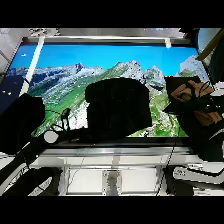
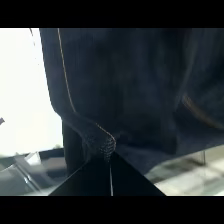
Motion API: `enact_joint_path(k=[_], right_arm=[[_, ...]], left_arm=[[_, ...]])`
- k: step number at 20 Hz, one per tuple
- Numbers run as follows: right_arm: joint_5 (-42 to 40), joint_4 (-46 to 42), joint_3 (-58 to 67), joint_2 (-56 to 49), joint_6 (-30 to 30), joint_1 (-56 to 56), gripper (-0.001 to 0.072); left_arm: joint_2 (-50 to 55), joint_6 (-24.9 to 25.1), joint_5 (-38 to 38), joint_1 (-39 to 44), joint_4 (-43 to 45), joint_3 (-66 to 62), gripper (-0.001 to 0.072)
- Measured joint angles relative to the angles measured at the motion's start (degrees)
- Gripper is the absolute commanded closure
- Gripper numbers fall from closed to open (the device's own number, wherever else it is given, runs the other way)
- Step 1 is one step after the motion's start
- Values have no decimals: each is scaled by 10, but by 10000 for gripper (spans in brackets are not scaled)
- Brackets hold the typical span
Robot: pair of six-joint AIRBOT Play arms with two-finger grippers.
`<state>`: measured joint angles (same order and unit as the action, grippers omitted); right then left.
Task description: Fold the clothes and pants, and hang the long-sleeved shirts on hangers.
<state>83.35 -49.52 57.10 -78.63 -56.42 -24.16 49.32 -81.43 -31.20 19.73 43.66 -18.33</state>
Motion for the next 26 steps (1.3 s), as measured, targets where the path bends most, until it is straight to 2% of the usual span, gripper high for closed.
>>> enact_joint_path(k=[6, 7, 9, 10, 17, 25, 26], right_arm=[[-73, 1, -59, -1, 20, 58, 379], [-82, 1, -63, -2, 21, 71, 379], [-87, -4, -68, -4, 23, 96, 378], [-89, -6, -70, -5, 24, 108, 377], [-89, -5, -114, -5, 33, 138, 377], [-138, 49, -156, -5, 68, 142, 378], [-144, 57, -157, -5, 71, 141, 378]], left_arm=[[0, 0, 4, -59, 48, -44, 698], [0, 0, 3, -63, 52, -47, 628], [0, 0, -7, -68, 56, -51, 45], [0, 0, -17, -70, 60, -52, 6], [1, 12, -99, -73, 97, -53, 8], [28, 51, -106, -73, 98, -45, 11], [38, 59, -101, -73, 88, -45, 36]])
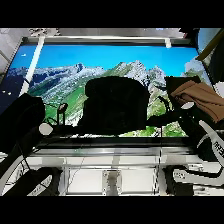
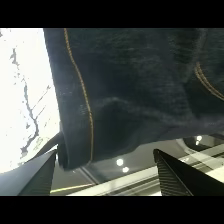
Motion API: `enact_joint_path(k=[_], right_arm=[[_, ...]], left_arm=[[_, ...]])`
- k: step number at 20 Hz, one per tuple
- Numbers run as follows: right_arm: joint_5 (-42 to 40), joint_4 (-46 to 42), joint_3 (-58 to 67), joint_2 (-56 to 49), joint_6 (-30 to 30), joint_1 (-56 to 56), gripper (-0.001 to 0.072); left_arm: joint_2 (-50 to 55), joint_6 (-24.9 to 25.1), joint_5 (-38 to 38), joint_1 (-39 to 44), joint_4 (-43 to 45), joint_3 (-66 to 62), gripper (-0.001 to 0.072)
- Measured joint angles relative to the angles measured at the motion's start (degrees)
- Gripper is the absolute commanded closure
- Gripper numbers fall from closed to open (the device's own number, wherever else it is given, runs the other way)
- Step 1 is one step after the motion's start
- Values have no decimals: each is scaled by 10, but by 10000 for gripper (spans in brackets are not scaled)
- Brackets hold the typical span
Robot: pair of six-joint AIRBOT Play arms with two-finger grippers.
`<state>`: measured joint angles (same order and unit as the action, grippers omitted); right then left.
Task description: Fold the clothes and pants, and hang the long-sleeved shirts on hangers.
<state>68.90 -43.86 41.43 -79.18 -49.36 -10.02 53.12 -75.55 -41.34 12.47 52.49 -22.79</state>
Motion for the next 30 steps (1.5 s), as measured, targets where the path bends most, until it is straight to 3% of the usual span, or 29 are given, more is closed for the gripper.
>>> enact_joint_path(k=[1, 3, 6, 7, 17, 18, 20, 21, 30], right_arm=[[-4, 4, -1, 0, 2, 0, 378], [-12, 11, -2, 0, 4, 0, 379], [-17, 14, -2, 0, 6, 0, 379], [-19, 16, -2, 0, 6, 0, 379], [-12, 15, -11, 0, 11, 10, 380], [-15, 14, -15, 0, 12, 17, 425], [-18, 14, -21, 0, 14, 36, 708], [-15, 14, -23, 0, 15, 45, 703], [156, 10, -27, 61, 16, 67, 703]], left_arm=[[11, 13, 3, 0, -14, 0, 103], [30, 47, 8, 0, -54, 0, 146], [49, 103, 11, 0, -111, 0, 459], [52, 114, 12, 0, -122, 0, 483], [60, 147, 12, 0, -155, -1, 482], [60, 148, 12, 0, -156, -1, 483], [60, 149, 12, 0, -156, -1, 516], [60, 149, 9, -1, -157, -1, 709], [-23, 142, -160, -30, -123, -41, 701]])
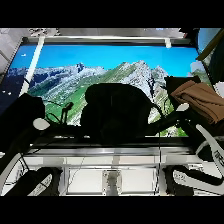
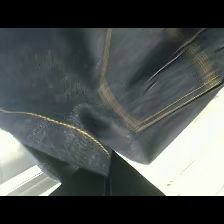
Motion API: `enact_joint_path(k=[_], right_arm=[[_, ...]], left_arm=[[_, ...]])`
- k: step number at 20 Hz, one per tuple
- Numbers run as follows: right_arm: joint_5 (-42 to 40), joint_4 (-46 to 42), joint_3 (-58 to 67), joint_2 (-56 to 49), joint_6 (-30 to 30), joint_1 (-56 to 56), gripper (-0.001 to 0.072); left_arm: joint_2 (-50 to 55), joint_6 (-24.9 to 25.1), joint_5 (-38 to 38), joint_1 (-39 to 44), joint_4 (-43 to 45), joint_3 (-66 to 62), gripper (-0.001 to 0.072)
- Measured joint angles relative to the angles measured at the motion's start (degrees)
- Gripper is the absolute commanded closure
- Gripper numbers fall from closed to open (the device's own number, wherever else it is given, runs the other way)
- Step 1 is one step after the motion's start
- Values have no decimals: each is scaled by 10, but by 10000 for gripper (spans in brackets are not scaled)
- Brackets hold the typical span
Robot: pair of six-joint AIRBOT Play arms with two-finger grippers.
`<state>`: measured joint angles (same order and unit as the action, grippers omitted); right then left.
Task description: Fold the clothes and pants, and hang the long-sleeved shirts on hangers.
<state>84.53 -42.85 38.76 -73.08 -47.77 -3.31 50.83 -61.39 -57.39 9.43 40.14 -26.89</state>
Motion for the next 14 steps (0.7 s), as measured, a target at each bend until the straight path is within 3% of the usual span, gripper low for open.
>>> enact_joint_path(k=[5, 9, 14], right_arm=[[7, -9, 37, 91, -11, 0, 703], [-106, -27, 77, 122, -80, 0, 703], [-265, -78, 91, 124, -193, 1, 704]], left_arm=[[-66, -47, 10, -46, 3, -85, 702], [-42, -68, 89, -46, 1, -169, 702], [84, -69, 209, 3, 0, -282, 702]])
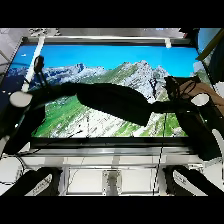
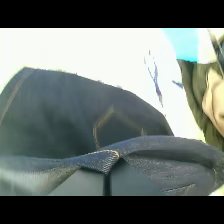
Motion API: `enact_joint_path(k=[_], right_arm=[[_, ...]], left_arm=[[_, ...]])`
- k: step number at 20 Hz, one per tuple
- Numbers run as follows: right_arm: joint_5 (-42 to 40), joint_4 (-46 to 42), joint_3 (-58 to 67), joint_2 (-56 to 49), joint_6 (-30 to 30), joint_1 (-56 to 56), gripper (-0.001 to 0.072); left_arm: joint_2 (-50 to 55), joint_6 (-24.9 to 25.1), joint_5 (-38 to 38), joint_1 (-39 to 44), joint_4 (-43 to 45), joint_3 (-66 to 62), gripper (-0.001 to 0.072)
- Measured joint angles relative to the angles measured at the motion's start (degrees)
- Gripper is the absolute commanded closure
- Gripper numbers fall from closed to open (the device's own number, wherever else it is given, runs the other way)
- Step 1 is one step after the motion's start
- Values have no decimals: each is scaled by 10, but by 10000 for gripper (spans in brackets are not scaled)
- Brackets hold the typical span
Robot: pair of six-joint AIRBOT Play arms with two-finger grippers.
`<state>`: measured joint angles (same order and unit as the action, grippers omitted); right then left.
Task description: Fold the clothes and pants, and hang the long-sleeved shirts on hangers.
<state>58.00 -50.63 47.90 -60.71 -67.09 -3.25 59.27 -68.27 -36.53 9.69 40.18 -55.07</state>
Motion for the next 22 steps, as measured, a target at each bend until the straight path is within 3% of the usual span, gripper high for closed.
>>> enact_joint_path(k=[8, 19, 20, 21, 22], right_arm=[[-142, -39, 0, -91, -108, 1, 703], [-263, -44, -1, -191, -165, 1, 702], [-266, -44, -1, -193, -166, 1, 701], [-266, -44, 1, -193, -166, 1, 664], [-266, -44, 6, -190, -167, 1, 530]], left_arm=[[248, 24, 124, 80, 65, -159, 703], [378, 27, 232, 126, 149, -191, 700], [379, 27, 234, 127, 151, -191, 640], [379, 27, 235, 128, 153, -191, 396], [374, 27, 236, 129, 153, -191, 116]])
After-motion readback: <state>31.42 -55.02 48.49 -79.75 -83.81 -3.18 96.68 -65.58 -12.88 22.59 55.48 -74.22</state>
